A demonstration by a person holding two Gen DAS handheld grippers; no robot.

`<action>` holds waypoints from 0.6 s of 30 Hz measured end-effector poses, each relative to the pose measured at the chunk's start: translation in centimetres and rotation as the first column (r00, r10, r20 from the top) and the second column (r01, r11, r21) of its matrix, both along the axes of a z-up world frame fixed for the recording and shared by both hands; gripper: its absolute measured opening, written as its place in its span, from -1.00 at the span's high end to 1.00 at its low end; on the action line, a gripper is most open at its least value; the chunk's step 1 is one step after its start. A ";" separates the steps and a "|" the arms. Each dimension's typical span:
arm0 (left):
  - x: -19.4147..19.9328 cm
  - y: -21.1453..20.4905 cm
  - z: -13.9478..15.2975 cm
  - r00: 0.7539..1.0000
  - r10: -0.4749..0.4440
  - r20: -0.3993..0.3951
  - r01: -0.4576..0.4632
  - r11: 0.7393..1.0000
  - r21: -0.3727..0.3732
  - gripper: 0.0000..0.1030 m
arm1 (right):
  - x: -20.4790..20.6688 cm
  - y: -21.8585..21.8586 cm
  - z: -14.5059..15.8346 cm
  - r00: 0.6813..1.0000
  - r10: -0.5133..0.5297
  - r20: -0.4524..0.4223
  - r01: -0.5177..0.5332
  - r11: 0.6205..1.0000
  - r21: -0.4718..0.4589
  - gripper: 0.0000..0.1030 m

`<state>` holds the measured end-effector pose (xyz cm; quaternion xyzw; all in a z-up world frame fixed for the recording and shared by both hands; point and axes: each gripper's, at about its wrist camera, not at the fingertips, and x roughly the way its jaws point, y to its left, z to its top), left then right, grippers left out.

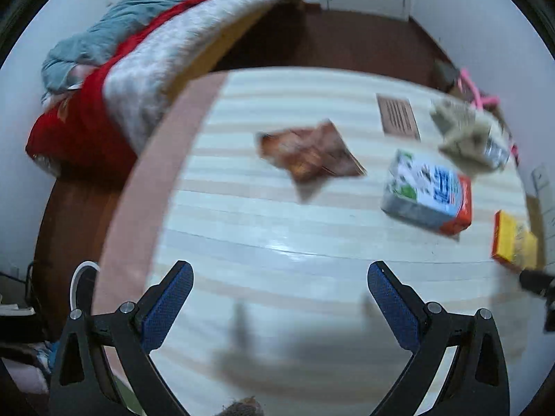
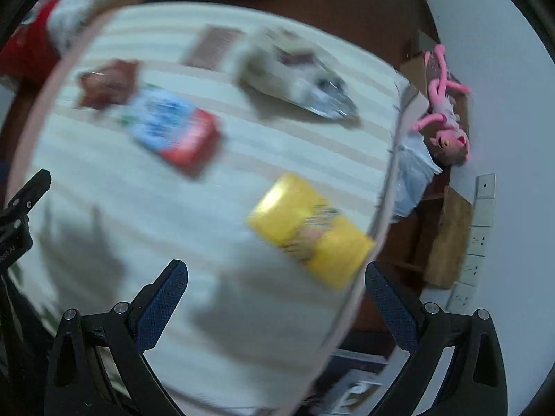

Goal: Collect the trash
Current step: 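Move both tools back from the bin toward the table, then grasp the blue-white milk carton with the left tool while the right tool grasps the yellow cigarette box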

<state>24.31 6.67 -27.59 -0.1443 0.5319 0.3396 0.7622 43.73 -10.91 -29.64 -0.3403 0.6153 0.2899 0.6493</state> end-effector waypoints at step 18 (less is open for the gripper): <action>6.2 -2.7 1.2 0.872 -0.481 -0.093 0.490 0.860 0.142 -1.00 | 2.0 -3.4 -3.5 0.962 -0.186 -0.201 0.211 0.971 0.115 -0.48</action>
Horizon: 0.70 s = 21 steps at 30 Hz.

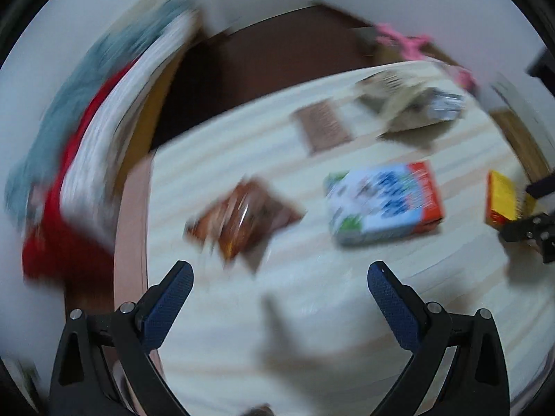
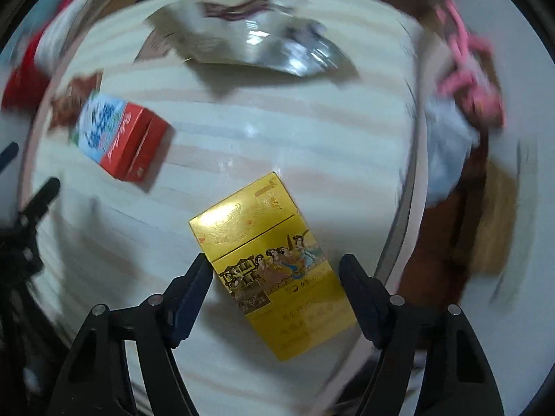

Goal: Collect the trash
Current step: 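Grasp the blue-white milk carton with the left tool while the right tool grasps the yellow cigarette box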

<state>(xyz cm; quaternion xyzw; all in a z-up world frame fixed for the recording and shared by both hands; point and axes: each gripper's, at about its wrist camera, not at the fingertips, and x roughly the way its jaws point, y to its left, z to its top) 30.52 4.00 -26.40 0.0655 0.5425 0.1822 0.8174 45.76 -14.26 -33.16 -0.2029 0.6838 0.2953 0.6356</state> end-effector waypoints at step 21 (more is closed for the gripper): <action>6.9 -4.1 -2.8 0.894 -0.400 -0.200 0.366 0.911 -0.188 -0.11 | -1.2 -0.2 0.0 0.995 -0.071 0.073 0.063 0.993 0.103 -0.70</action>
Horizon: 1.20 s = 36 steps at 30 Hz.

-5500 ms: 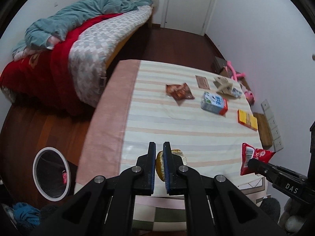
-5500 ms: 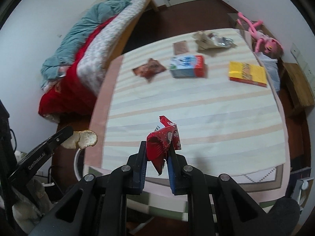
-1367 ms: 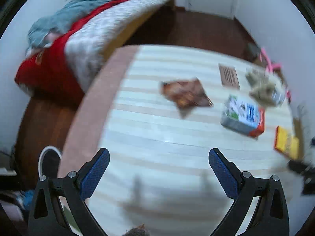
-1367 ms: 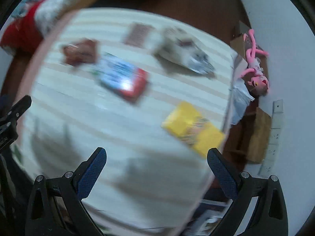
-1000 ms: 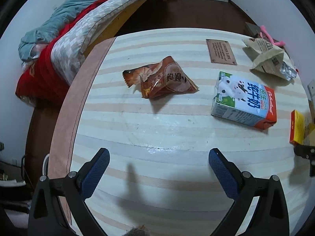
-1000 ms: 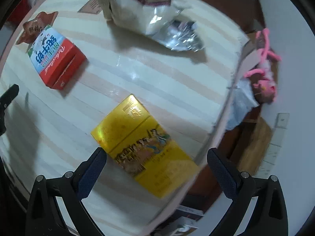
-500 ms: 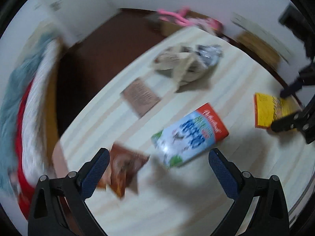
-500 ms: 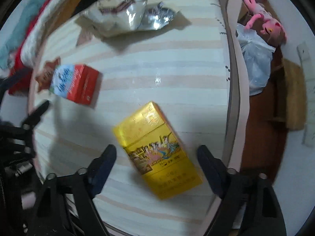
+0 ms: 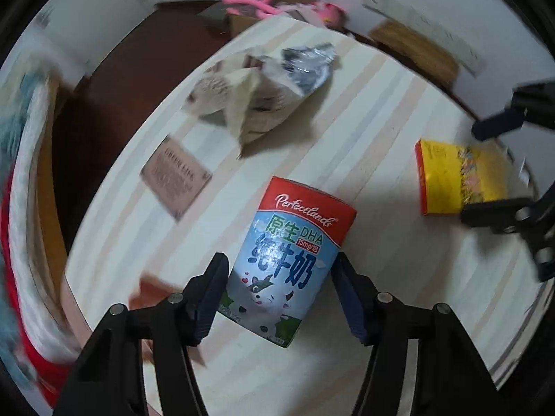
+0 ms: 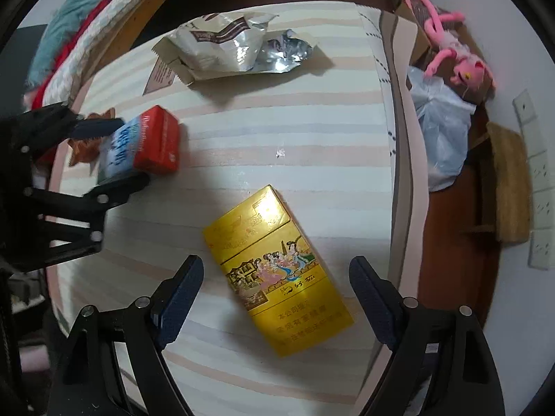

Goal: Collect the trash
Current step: 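Grasp the blue-white milk carton with the left tool while the right tool grasps the yellow cigarette box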

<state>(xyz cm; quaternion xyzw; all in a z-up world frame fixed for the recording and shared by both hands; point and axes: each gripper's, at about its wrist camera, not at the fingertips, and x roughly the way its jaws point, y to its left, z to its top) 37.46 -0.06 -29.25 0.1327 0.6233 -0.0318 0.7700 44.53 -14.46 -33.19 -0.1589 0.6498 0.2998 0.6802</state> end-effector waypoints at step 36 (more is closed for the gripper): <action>-7.8 1.0 -2.5 0.851 0.524 0.044 -0.517 0.849 -0.109 0.01 | -6.7 4.9 0.2 0.991 0.120 0.057 -0.107 0.975 -0.196 -0.21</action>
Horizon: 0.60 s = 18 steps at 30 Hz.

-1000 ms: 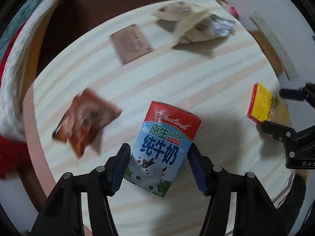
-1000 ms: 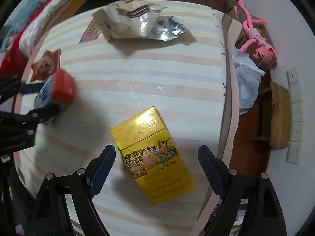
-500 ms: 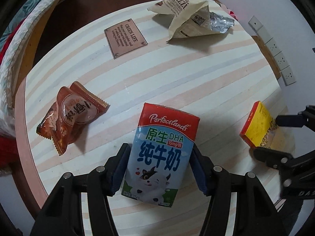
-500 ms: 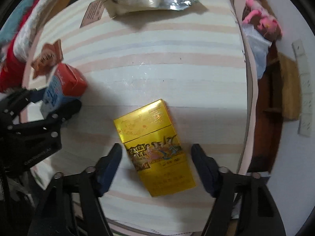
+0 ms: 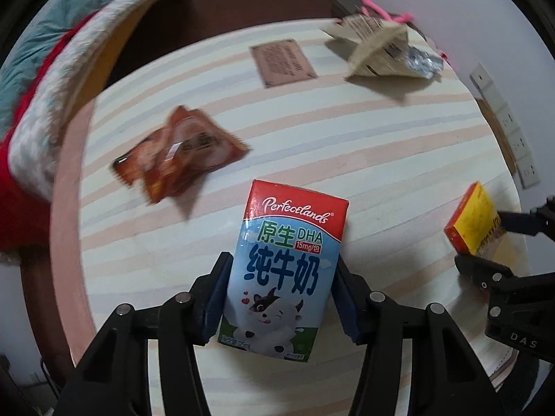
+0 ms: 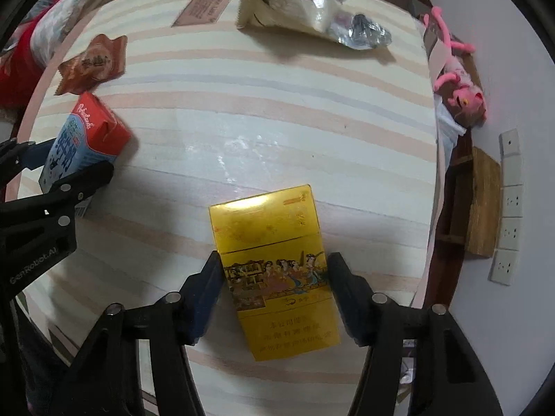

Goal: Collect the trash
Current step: 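Carry the carton and yellow box over the bin and open both tools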

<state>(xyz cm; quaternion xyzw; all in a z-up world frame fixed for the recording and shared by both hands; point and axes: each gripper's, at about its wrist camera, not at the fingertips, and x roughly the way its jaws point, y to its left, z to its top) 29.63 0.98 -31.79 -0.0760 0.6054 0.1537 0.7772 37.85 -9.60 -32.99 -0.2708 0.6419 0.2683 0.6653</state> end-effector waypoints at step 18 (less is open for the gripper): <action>-18.4 4.2 15.8 0.929 0.185 0.321 -0.214 0.975 0.058 0.02 | -13.8 0.7 13.9 0.975 -0.047 0.217 -0.024 0.949 0.316 -0.20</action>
